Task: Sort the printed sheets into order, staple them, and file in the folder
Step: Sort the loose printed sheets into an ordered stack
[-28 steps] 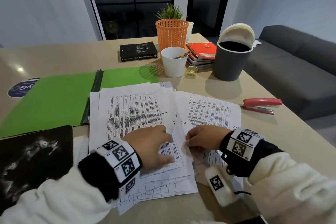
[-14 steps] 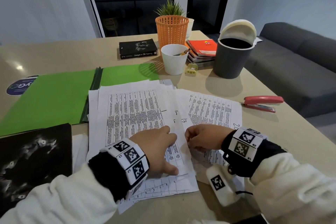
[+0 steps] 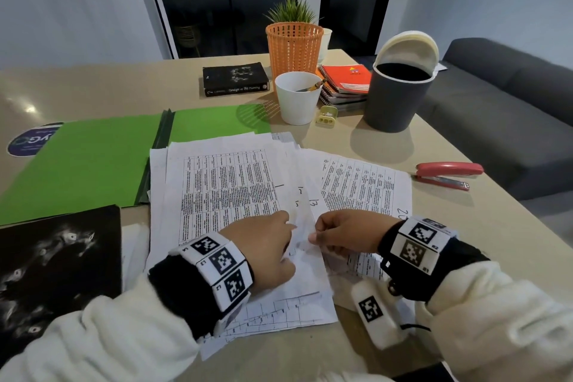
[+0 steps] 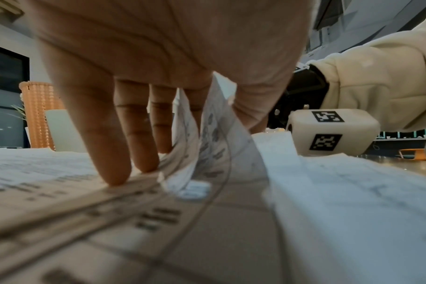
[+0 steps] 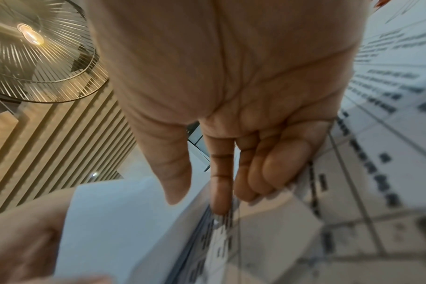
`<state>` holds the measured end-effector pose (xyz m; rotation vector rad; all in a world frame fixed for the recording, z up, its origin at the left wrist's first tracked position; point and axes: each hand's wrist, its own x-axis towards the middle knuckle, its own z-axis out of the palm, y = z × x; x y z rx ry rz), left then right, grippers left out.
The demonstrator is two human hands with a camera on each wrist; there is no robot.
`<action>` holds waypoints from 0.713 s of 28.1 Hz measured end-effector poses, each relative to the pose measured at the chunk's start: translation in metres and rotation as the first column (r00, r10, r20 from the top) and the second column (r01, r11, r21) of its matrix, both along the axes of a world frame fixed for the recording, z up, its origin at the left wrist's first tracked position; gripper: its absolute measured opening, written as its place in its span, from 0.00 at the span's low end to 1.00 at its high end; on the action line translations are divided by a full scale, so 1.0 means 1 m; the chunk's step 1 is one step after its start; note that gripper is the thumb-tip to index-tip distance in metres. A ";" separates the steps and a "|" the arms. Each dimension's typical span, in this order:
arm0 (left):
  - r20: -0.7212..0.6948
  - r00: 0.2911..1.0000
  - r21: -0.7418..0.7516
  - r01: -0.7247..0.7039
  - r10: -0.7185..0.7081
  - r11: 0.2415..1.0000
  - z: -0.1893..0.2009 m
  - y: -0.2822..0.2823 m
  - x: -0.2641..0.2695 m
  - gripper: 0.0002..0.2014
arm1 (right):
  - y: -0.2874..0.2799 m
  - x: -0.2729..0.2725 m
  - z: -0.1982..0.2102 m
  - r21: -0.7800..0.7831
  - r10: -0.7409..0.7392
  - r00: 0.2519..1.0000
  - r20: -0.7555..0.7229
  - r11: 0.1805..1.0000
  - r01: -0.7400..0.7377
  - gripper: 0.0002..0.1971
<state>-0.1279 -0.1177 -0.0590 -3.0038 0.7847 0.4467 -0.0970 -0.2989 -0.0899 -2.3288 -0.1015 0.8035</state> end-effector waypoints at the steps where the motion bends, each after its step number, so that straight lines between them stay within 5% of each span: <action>1: -0.009 1.000 -0.019 -0.005 0.005 1.000 0.001 0.000 0.002 0.11 | 0.000 0.000 0.000 0.007 -0.004 1.000 -0.005 1.000 0.004 0.13; 12: -0.044 0.983 -0.298 -0.183 0.178 0.937 0.032 0.048 0.027 0.08 | -0.003 0.002 0.000 -0.071 0.011 1.000 0.024 0.997 -0.009 0.13; 18: 0.086 0.966 -0.436 -0.185 0.245 0.881 0.053 0.061 0.028 0.44 | -0.003 0.001 -0.002 0.003 -0.011 1.000 0.018 1.000 0.011 0.08; 20: 0.110 0.972 -0.424 -0.142 0.206 0.894 0.055 0.061 0.025 0.45 | -0.004 0.000 0.000 0.010 -0.009 1.000 0.025 1.000 0.008 0.06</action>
